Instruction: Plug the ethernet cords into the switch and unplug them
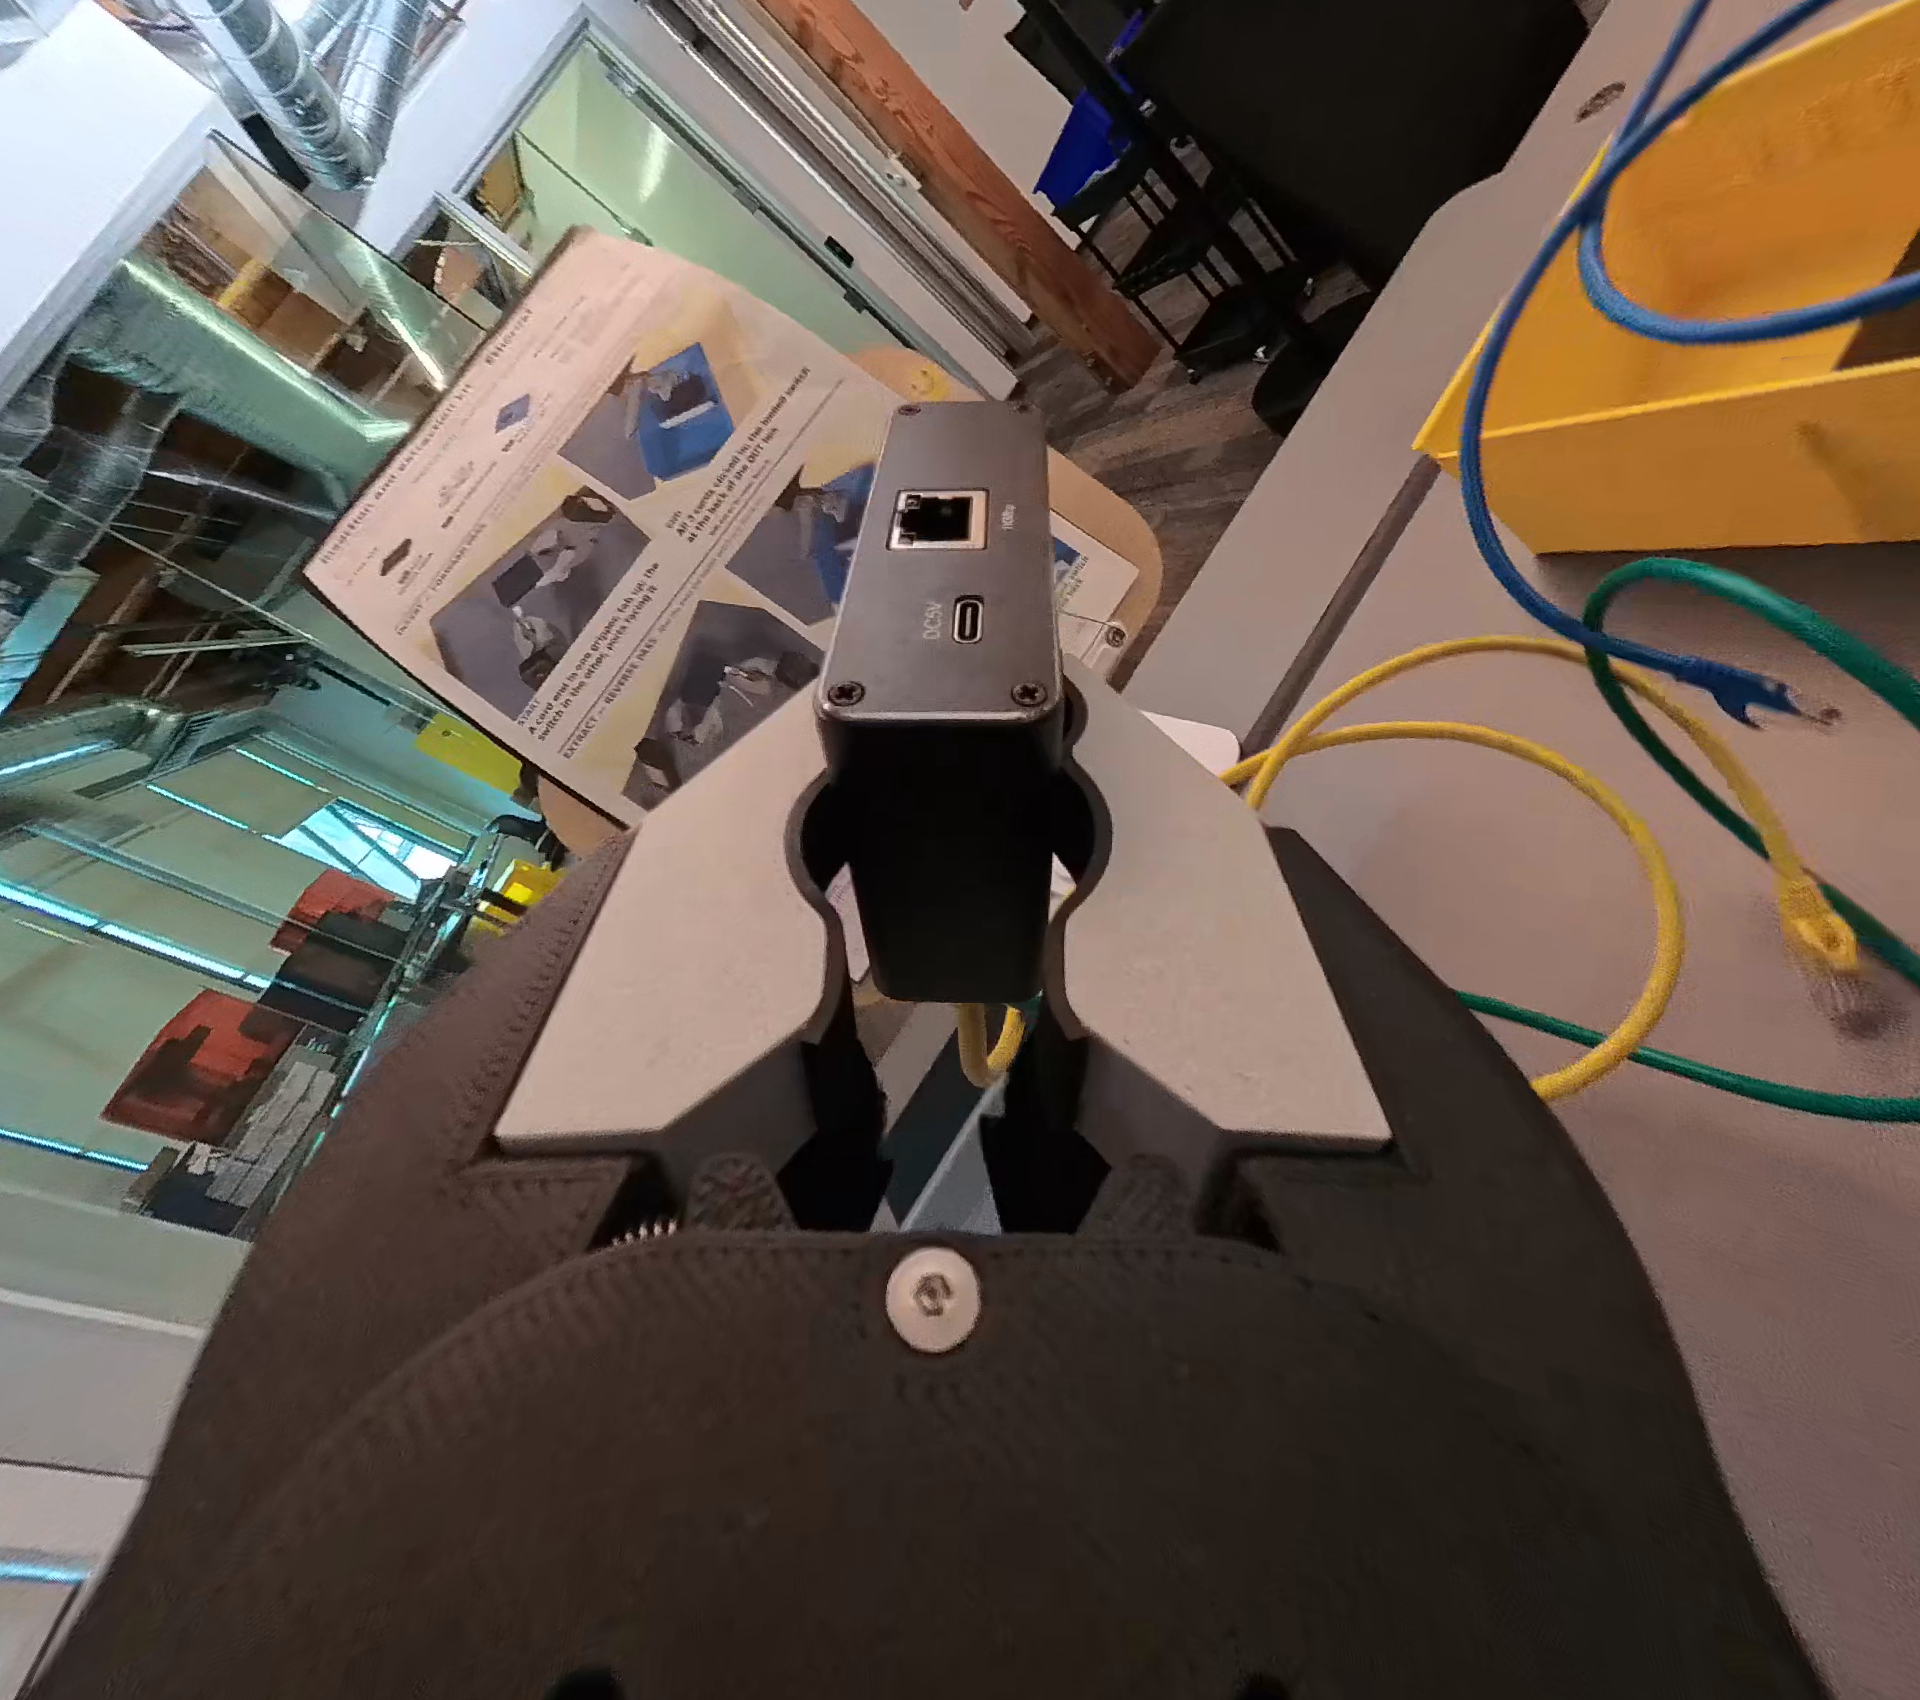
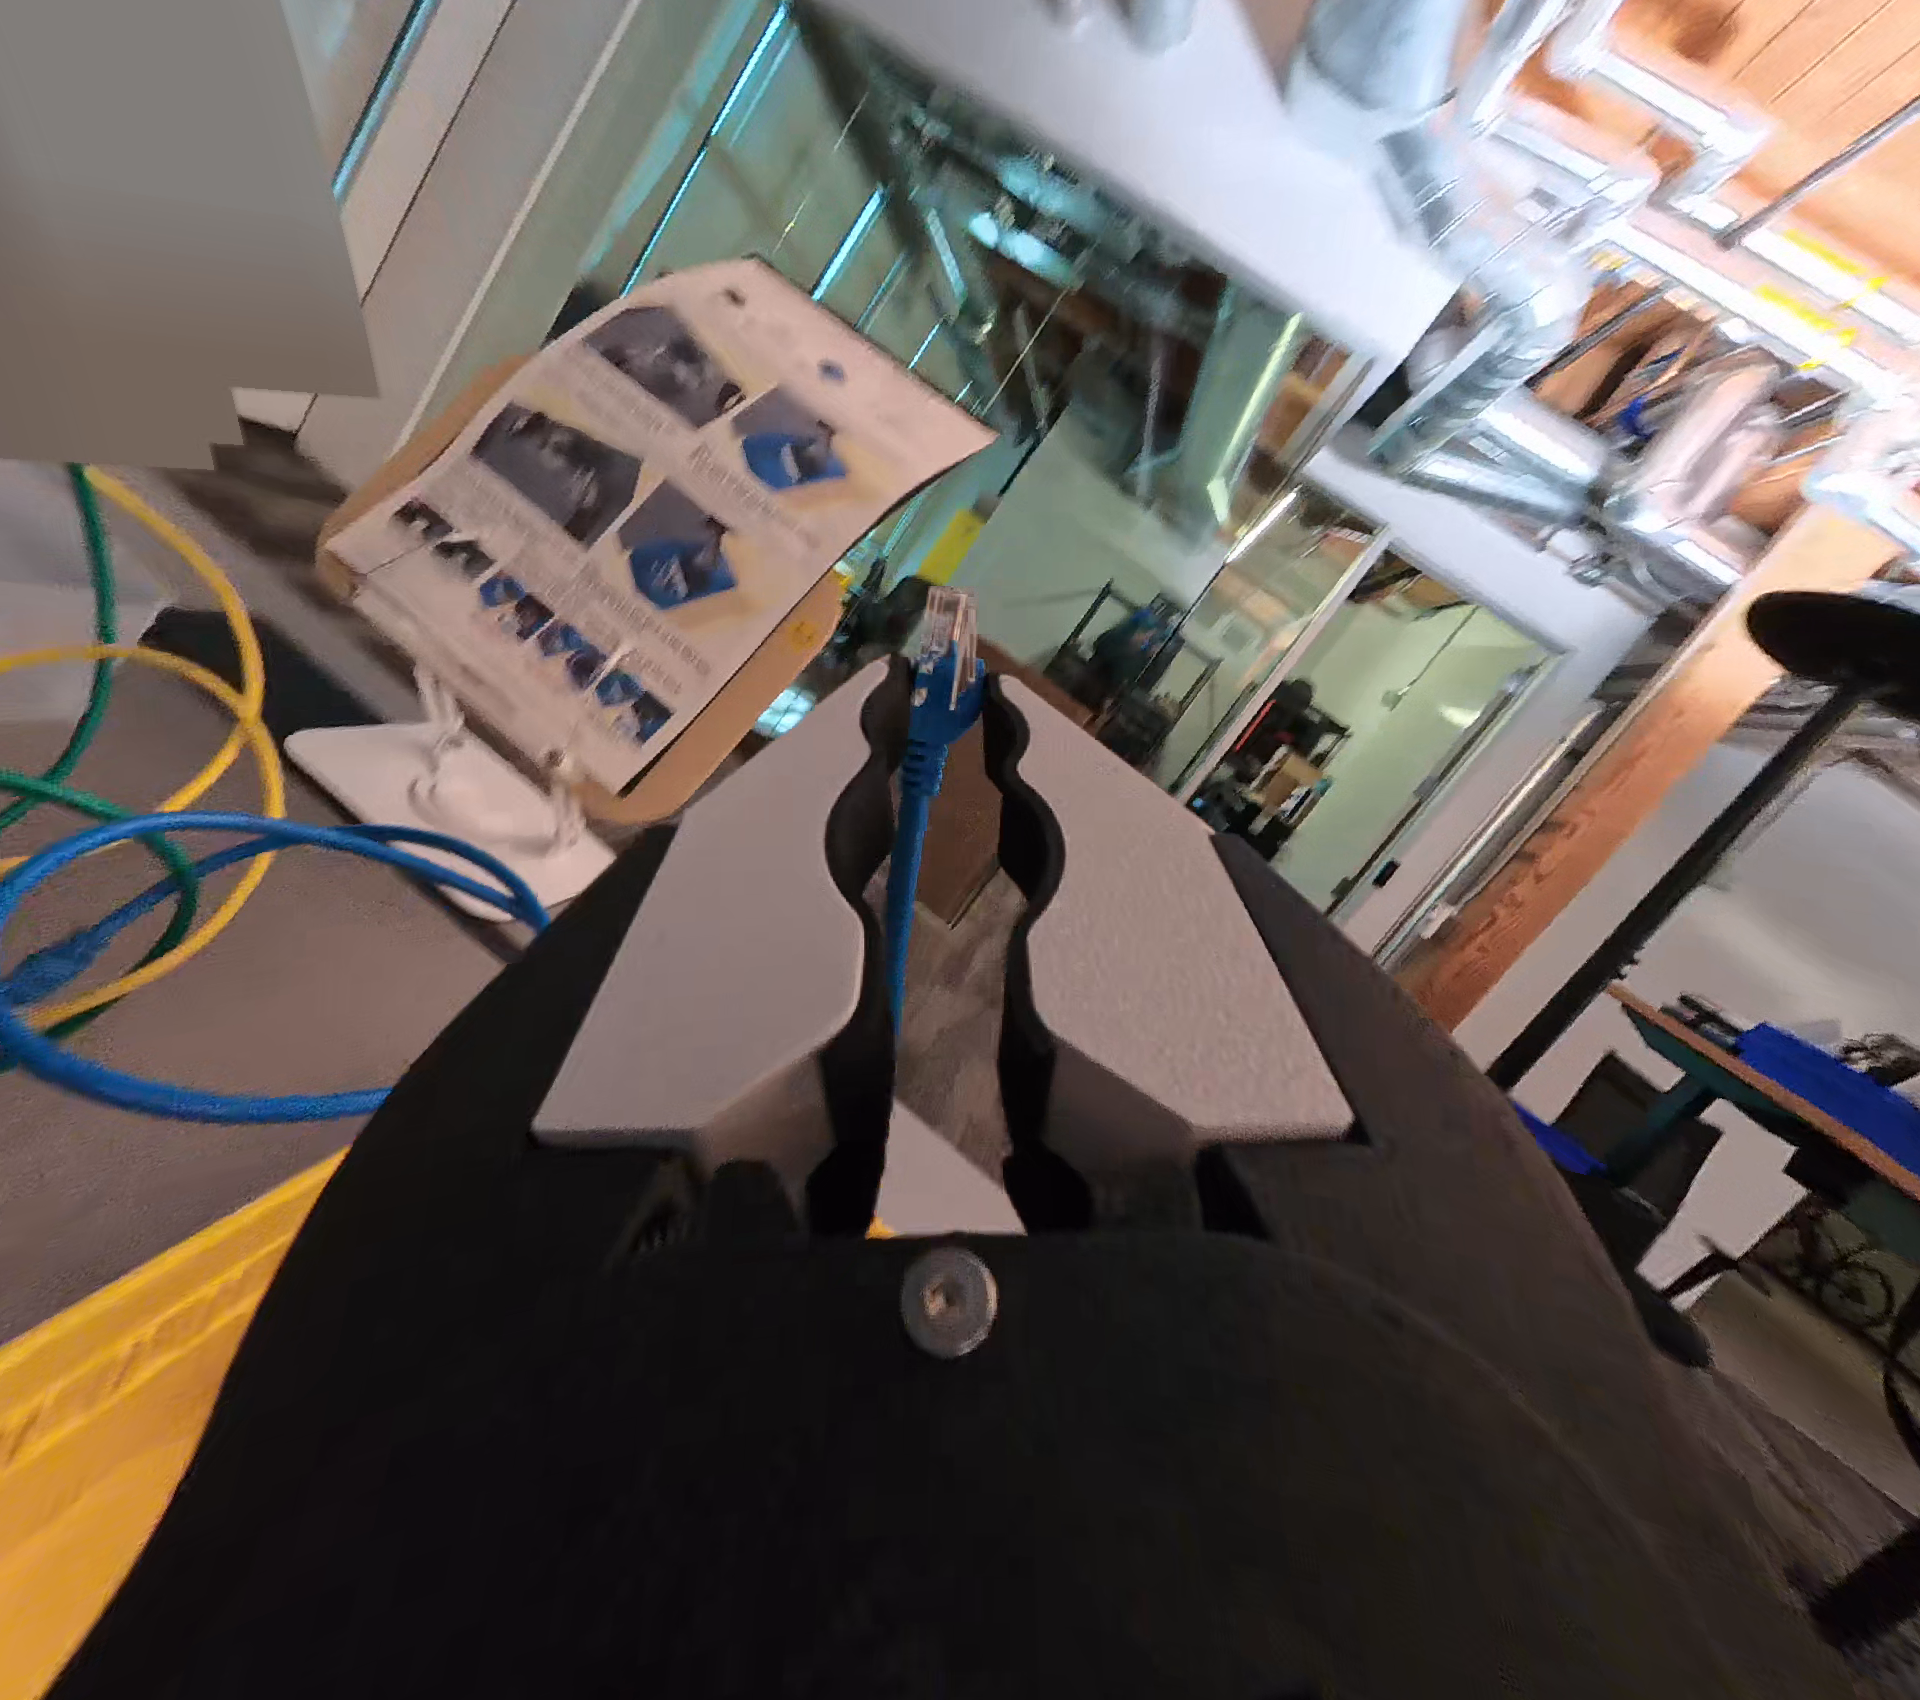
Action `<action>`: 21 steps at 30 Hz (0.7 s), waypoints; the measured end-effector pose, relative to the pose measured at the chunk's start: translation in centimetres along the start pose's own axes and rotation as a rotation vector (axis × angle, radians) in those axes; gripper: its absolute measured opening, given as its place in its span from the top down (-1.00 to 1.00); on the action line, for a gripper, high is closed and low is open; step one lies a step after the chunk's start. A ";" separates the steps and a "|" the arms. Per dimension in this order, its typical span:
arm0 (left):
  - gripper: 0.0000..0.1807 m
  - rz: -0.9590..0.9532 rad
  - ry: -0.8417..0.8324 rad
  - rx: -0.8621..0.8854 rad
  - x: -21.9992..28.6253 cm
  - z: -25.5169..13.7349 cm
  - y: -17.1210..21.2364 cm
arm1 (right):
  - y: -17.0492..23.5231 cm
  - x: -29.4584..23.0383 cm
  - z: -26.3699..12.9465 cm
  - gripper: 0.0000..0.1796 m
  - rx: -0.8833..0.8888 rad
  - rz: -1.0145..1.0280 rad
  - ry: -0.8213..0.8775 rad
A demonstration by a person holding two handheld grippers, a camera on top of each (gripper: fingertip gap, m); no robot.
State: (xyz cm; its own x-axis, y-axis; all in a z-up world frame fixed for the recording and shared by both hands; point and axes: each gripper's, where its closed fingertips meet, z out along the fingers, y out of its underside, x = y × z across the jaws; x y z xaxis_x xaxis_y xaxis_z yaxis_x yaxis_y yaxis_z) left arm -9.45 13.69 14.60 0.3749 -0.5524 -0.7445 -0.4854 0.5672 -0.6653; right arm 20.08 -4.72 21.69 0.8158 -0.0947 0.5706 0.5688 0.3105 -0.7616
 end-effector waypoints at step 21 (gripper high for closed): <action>0.64 -0.185 0.302 0.048 5.0 1.4 -0.6 | -0.7 -16.4 12.9 0.86 -0.093 -0.249 -0.288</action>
State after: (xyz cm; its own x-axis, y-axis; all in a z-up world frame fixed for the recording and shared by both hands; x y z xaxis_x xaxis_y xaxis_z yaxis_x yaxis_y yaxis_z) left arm -6.15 11.47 11.21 0.1990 -0.7999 -0.5662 -0.3905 0.4652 -0.7944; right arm 4.90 8.76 16.83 0.5964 0.1176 0.7941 0.7632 0.2234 -0.6063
